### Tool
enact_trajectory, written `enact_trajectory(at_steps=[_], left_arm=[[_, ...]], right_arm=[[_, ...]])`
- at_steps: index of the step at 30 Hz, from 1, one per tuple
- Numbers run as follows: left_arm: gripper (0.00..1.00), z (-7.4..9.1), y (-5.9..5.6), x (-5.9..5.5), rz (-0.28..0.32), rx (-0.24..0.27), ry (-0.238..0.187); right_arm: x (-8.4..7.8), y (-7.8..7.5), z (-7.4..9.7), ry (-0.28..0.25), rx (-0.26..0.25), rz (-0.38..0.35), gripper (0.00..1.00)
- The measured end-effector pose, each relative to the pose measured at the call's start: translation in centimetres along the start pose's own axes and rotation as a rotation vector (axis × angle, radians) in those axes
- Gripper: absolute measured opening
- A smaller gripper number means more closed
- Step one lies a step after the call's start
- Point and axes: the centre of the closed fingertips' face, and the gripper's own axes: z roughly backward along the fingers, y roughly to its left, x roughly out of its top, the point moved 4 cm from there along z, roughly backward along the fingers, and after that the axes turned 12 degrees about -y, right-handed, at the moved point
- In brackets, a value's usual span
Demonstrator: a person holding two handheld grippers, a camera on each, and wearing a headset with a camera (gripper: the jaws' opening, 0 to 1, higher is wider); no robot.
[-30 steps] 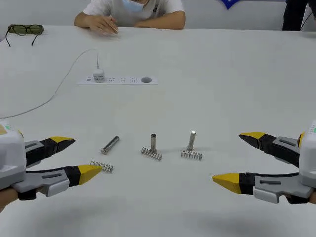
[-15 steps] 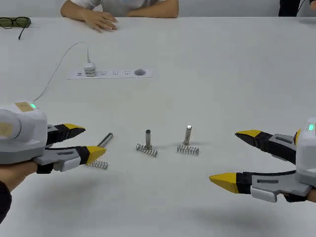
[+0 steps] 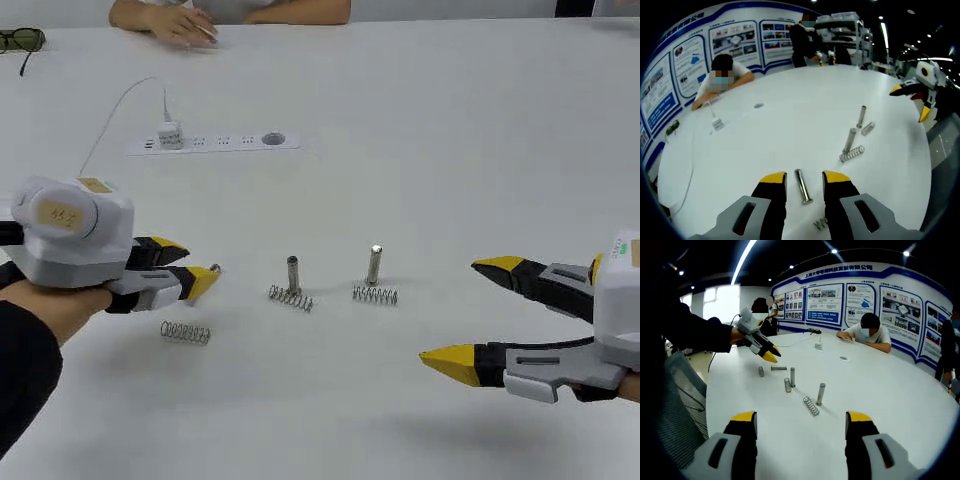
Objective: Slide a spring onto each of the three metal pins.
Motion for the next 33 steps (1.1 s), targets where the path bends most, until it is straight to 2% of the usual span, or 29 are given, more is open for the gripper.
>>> enact_trajectory(at_steps=[6, 14, 33], left_arm=[[0.24, -1.0, 0.4, -0.5, 0.002, 0.016, 0.057], [0.22, -2.0, 0.4, -0.8, 0.01, 0.022, 0.091], [0.17, -2.8, 0.8, -2.1, 0.022, 0.049, 0.172]], right_arm=[[-0.3, -0.1, 0.0, 0.008, 0.0, -0.003, 0.73], [-0.5, -0.2, 0.0, 0.01, 0.001, -0.006, 0.73], [-0.8, -0.2, -0.1, 0.016, 0.006, -0.012, 0.73]])
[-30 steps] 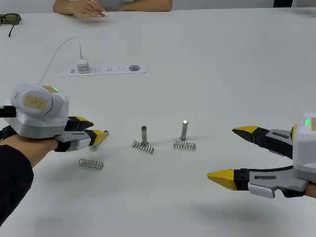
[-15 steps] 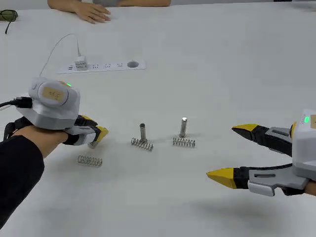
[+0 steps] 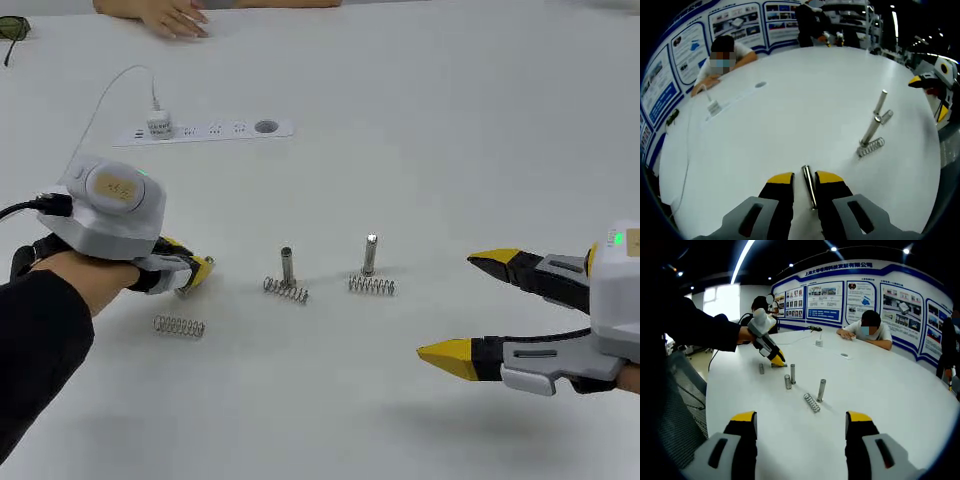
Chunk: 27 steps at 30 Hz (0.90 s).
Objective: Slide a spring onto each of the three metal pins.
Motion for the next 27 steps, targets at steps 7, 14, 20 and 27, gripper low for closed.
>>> enact_trajectory(at_steps=[7, 14, 20, 27], left_arm=[[0.16, -0.3, -0.05, -0.01, 0.002, 0.005, 0.014], [0.15, -0.44, -0.01, -0.05, 0.011, 0.01, 0.028], [0.13, -0.66, -0.17, -0.04, 0.002, 0.009, 0.041], [0.12, -0.87, -0.18, -0.08, -0.004, 0.009, 0.054]], right_arm=[[-0.08, -0.02, 0.03, 0.004, -0.001, 0.001, 0.73], [-0.23, -0.06, 0.05, 0.008, -0.002, 0.0, 0.73], [-0.32, -0.02, 0.03, 0.01, 0.002, 0.0, 0.73], [-0.38, -0.05, 0.07, 0.011, 0.002, 0.0, 0.73]])
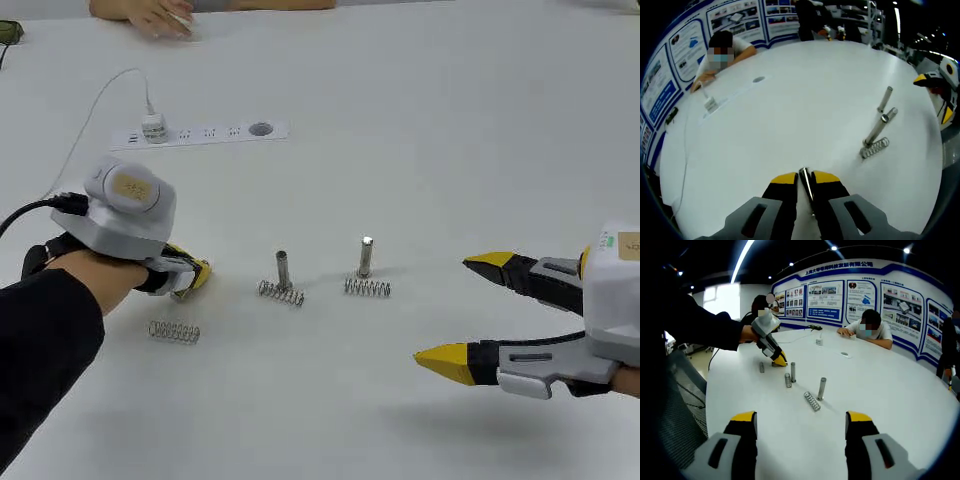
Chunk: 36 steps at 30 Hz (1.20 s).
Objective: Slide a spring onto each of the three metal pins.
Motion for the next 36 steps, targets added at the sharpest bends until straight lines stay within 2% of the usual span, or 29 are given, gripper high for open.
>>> enact_trajectory(at_steps=[11, 15, 19, 24, 25, 27, 31, 36], left_arm=[[0.1, -0.1, 0.1, 0.1, 0.013, 0.013, 0.016], [0.08, 0.0, 0.3, 0.0, 0.077, 0.025, 0.015], [0.08, 0.2, 0.4, 0.0, 0.089, 0.019, 0.019], [0.07, 0.8, 0.6, 0.5, 0.103, 0.026, -0.002], [0.04, 0.9, 0.6, 0.8, 0.103, 0.027, -0.02], [0.01, 1.4, 0.6, 1.2, 0.119, 0.035, -0.021], [0.01, 1.1, 0.3, 0.6, 0.092, 0.033, 0.002], [0.01, 0.9, 0.0, 0.9, 0.099, 0.028, -0.008]], right_arm=[[-0.1, -0.1, 0.1, -0.002, -0.001, -0.003, 0.73], [-0.1, -0.1, 0.0, -0.003, 0.0, -0.002, 0.73], [-0.1, -0.2, 0.0, -0.002, -0.001, -0.002, 0.73], [0.0, -0.1, 0.0, -0.001, 0.0, 0.001, 0.73], [0.0, -0.1, 0.0, -0.001, 0.0, 0.001, 0.73], [0.0, -0.1, 0.0, -0.002, -0.001, 0.001, 0.73], [0.2, -0.1, 0.1, -0.006, -0.003, 0.003, 0.73], [0.1, -0.1, 0.1, -0.002, -0.005, 0.001, 0.73]])
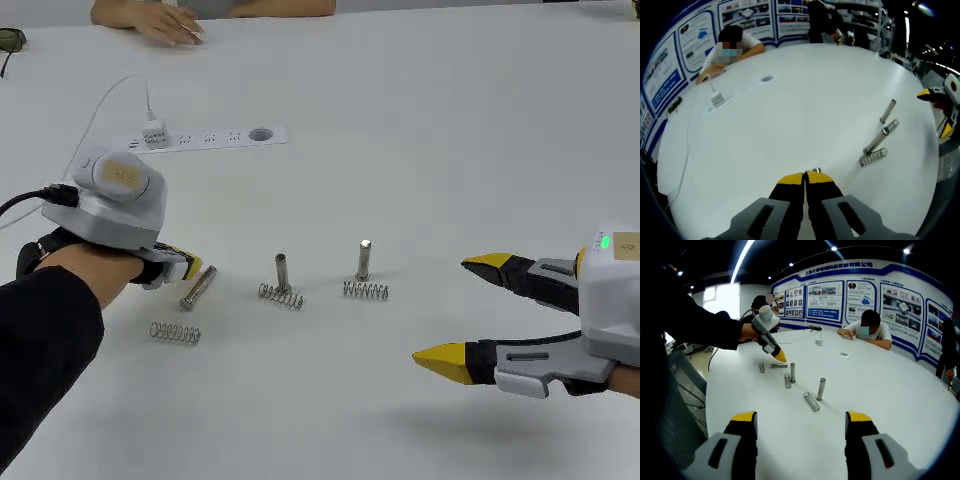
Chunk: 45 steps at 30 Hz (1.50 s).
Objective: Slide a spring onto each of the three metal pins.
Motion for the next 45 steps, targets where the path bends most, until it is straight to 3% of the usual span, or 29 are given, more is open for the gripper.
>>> enact_trajectory(at_steps=[12, 45], left_arm=[[0.04, -0.4, -0.5, 0.7, 0.006, -0.029, -0.017], [0.16, -0.5, -2.4, 1.4, -0.006, -0.064, -0.032]], right_arm=[[-0.2, 0.0, 0.0, 0.009, 0.001, 0.004, 0.72], [-0.2, 0.0, 0.0, 0.016, -0.001, 0.007, 0.72]])
